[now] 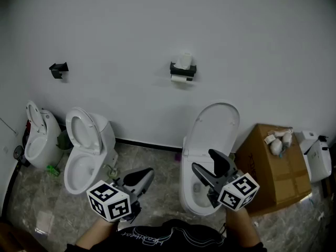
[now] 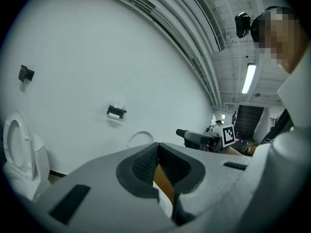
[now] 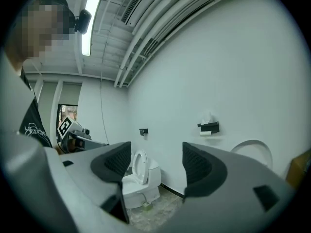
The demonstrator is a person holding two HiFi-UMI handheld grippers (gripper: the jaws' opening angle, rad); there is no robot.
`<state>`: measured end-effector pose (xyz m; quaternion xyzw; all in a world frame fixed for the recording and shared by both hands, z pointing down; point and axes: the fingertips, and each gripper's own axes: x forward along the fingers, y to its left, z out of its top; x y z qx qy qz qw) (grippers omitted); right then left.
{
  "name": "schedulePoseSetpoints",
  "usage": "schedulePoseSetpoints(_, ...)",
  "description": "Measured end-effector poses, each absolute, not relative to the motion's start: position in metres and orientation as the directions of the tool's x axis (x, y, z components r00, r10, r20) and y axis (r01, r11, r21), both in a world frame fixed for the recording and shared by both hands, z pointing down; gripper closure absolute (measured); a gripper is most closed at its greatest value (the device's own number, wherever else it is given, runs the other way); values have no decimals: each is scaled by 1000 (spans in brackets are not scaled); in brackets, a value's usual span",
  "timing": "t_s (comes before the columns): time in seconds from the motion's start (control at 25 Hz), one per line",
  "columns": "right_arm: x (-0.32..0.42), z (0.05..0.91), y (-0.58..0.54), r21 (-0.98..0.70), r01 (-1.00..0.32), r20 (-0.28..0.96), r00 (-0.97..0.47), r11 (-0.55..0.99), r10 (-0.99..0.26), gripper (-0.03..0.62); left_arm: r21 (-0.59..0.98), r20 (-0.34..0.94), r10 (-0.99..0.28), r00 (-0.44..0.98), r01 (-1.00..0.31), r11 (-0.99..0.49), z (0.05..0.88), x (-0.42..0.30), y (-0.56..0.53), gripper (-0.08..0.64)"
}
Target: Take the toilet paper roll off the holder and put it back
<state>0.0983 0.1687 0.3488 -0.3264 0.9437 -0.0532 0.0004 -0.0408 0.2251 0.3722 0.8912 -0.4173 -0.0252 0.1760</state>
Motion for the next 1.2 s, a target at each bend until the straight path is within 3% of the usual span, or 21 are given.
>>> schedulePoseSetpoints(0.32,99,349,91,-59,-615,52,-789,787,-613,186,346,122,-768,629,-752,-561,377,-44,156,555)
schedulePoseSetpoints(1.2,85,347,-106,-29,-581,96,-812,813,-576,178,314,142,-772,620,-768,-559,372,-47,-32,555)
